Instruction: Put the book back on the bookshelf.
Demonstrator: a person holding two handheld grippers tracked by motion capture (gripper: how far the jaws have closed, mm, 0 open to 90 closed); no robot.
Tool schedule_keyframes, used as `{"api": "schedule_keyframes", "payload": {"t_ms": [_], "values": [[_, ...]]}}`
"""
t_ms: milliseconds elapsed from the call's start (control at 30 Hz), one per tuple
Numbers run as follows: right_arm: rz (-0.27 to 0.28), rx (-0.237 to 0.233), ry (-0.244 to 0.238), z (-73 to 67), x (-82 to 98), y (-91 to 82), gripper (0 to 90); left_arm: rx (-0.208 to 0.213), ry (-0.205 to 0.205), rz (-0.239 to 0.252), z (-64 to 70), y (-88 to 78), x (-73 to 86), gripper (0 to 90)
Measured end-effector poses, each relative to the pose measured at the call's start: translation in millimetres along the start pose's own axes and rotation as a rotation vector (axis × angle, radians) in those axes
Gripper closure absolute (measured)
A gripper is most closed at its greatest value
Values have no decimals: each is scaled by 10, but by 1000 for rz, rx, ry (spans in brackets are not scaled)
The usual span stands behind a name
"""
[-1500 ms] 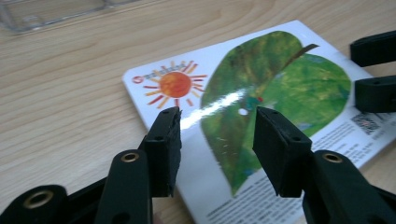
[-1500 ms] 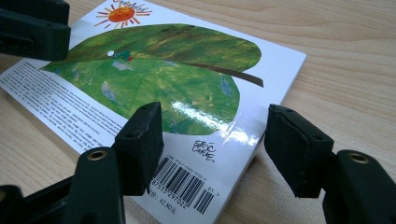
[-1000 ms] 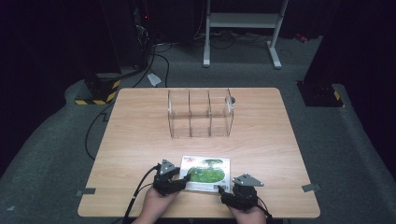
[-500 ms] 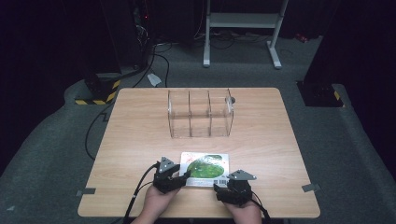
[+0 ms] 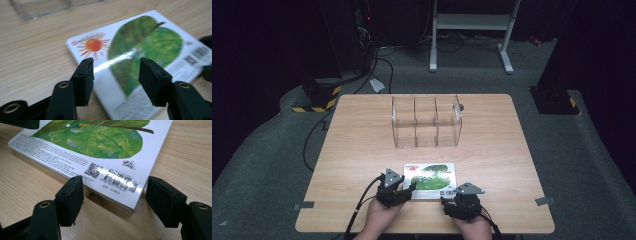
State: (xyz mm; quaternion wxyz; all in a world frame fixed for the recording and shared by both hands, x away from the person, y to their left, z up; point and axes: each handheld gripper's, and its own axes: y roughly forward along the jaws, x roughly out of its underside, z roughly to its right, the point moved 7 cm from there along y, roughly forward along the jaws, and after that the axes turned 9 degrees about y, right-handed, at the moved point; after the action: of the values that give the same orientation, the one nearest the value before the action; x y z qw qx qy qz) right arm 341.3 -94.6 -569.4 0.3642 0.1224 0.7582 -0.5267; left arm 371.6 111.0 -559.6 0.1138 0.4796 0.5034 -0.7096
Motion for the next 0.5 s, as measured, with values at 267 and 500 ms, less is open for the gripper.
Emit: {"api": "schedule_keyframes", "payload": {"t_ms": [267, 500], "values": [[3, 4, 2, -4, 0, 3, 306, 13, -39, -14, 25, 65, 20, 412], [9, 6, -4, -9, 1, 8, 307, 25, -45, 17, 31, 7, -21, 434]]}}
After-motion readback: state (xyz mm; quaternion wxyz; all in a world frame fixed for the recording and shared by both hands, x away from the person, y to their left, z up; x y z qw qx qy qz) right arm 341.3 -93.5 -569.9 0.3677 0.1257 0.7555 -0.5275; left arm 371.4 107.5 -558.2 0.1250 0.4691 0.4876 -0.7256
